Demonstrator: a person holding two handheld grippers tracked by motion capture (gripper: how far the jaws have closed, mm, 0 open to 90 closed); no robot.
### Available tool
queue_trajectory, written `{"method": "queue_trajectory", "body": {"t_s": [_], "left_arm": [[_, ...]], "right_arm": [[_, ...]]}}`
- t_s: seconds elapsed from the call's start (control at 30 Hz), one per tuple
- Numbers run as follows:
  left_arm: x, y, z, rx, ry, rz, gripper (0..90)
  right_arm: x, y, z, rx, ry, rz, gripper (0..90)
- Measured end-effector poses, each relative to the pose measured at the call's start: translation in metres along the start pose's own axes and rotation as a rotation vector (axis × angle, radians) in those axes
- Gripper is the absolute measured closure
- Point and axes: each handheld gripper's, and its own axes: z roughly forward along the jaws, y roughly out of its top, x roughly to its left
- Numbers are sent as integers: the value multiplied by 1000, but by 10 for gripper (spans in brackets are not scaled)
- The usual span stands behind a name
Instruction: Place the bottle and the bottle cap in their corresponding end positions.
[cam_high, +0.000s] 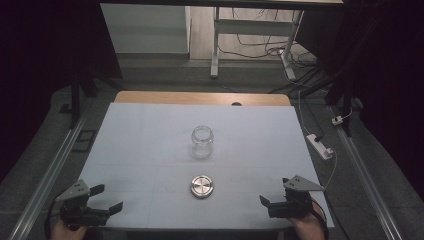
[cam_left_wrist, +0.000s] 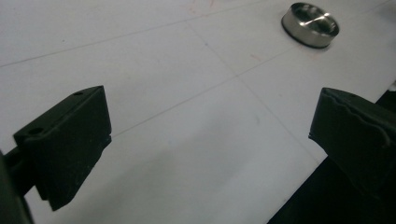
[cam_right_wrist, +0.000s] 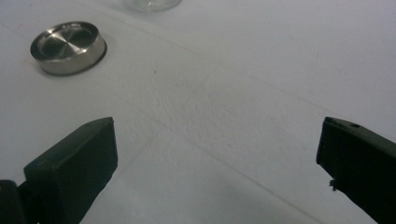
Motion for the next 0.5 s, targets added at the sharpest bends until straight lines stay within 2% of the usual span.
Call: {"method": "queue_trajectory", "body": {"t_s": [0.27,0.5], "left_arm": [[-2,-6,-3,37,57,4,0],[-1,-6,-3,60,62,1,0]], "right_arm": [[-1,-12,-3,54,-11,13,0],[-3,-14,-6,58,-10,30,0]]}}
